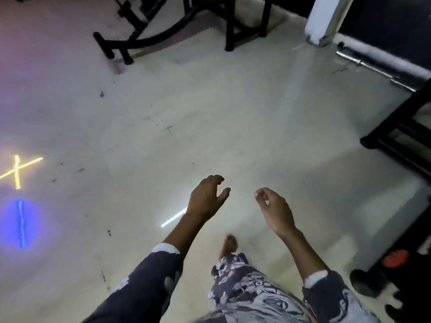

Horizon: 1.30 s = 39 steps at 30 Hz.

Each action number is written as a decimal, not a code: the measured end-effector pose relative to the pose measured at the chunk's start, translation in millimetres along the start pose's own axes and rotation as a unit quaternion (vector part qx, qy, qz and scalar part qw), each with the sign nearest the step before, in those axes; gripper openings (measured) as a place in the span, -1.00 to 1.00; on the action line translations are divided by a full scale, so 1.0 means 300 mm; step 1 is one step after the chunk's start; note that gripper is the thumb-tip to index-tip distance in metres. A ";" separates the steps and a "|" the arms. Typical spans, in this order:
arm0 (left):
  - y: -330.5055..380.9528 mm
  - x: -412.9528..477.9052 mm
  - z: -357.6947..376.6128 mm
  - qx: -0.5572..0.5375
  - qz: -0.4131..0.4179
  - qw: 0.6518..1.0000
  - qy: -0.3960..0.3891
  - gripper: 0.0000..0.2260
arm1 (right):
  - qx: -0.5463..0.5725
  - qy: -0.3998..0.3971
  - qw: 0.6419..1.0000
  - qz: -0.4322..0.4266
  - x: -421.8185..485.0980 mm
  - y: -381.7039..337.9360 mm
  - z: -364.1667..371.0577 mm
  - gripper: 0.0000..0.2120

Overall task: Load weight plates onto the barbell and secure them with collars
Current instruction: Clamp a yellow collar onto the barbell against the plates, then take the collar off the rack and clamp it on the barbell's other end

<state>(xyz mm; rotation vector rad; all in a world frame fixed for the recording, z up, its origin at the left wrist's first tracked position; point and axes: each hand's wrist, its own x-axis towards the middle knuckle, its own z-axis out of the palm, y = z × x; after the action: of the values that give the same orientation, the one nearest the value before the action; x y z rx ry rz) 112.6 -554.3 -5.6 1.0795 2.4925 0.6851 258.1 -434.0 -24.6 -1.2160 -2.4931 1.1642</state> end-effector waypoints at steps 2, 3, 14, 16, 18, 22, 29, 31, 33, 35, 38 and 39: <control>0.049 0.188 -0.017 0.012 0.030 0.999 -0.020 -0.67 | 0.019 0.029 0.999 0.031 0.156 -0.015 -0.058 -0.79; 0.078 0.288 -0.024 0.020 0.047 0.998 -0.032 -0.67 | 0.028 0.047 0.998 0.043 0.236 -0.016 -0.094 -0.80; 0.478 1.322 0.051 0.032 0.219 0.970 -0.104 -0.70 | 0.045 0.195 0.973 0.116 1.039 0.033 -0.544 -0.79; 0.557 1.505 0.075 0.027 0.252 0.961 -0.110 -0.70 | 0.032 0.210 0.969 0.126 1.185 0.052 -0.613 -0.78; 0.646 1.698 0.085 0.023 0.286 0.950 -0.125 -0.70 | 0.017 0.222 0.964 0.143 1.340 0.068 -0.683 -0.79; 0.833 2.076 0.102 0.039 0.350 0.924 -0.147 -0.68 | 0.009 0.237 0.954 0.185 1.623 0.085 -0.850 -0.79; 1.276 2.598 0.239 0.030 0.446 0.871 -0.204 -0.70 | 0.020 0.352 0.905 0.239 1.987 0.174 -1.213 -0.80; 1.400 2.704 0.309 0.021 0.472 0.854 -0.217 -0.71 | 0.019 0.374 0.891 0.257 2.070 0.230 -1.286 -0.79; 1.542 2.808 0.374 0.008 0.500 0.837 -0.224 -0.73 | 0.017 0.390 0.879 0.273 2.163 0.320 -1.371 -0.79; 1.707 2.918 0.423 -0.020 0.515 0.827 -0.225 -0.74 | 0.023 0.413 0.866 0.281 2.253 0.414 -1.495 -0.80; 1.968 3.054 0.440 -0.041 0.553 0.795 -0.244 -0.75 | 0.045 0.460 0.835 0.298 2.349 0.532 -1.702 -0.81; 2.068 3.100 0.438 -0.052 0.570 0.782 -0.248 -0.77 | 0.052 0.473 0.825 0.305 2.380 0.560 -1.780 -0.81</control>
<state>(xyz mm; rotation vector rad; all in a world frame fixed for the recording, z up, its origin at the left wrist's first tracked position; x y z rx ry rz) -70.1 549.0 121.9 2.3300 1.1393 0.6491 111.3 454.4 85.3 -1.9805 -1.3155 0.4955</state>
